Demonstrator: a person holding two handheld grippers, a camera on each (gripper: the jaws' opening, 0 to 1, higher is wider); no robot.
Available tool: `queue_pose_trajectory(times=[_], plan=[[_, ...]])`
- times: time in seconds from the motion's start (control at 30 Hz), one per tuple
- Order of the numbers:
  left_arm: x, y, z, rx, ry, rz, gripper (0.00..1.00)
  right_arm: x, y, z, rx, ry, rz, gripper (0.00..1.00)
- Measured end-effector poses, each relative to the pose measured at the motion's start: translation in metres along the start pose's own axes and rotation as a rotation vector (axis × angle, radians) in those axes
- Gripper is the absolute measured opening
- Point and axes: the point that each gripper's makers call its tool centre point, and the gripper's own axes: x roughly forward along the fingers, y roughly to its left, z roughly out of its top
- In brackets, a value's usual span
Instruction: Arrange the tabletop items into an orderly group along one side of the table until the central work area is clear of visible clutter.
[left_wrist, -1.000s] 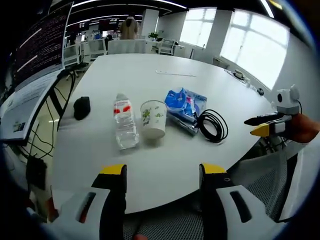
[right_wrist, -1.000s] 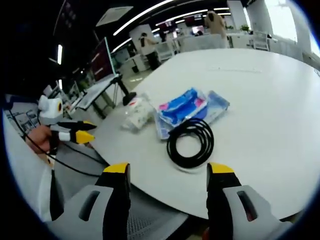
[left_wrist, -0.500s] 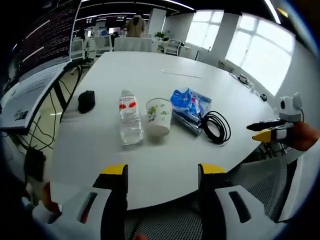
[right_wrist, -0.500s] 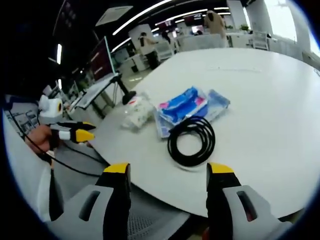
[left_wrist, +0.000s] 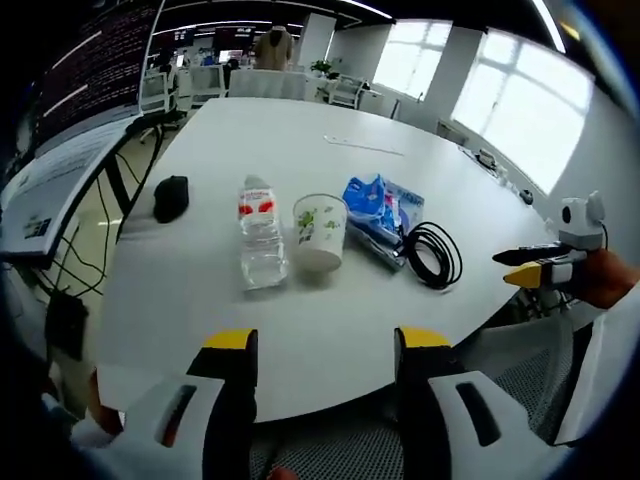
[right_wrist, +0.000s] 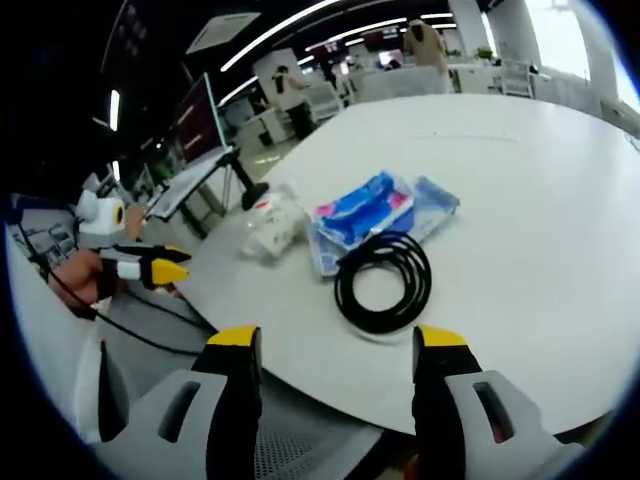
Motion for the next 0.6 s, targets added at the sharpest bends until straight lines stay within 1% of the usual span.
queue_pose_trajectory(times=[0.2, 0.37, 0.6], plan=[[0.0013, 0.0017, 0.0027, 0.004, 0.003, -0.006, 0.55, 0.0016, -0.0006, 0.0062, 0.003, -0.011, -0.005, 0.6], [0.0009, 0.0033, 0.0063, 0.004, -0.002, -0.007, 0.54, 0.0028, -0.0027, 0.0074, 0.006, -0.015, -0.01, 0.6], [0.0006, 0.0057, 0.0032, -0.004, 0.002, -0.006, 0.54, 0.0013, -0.0023, 0.0054, 0.013, -0.014, -0.012, 0.6]])
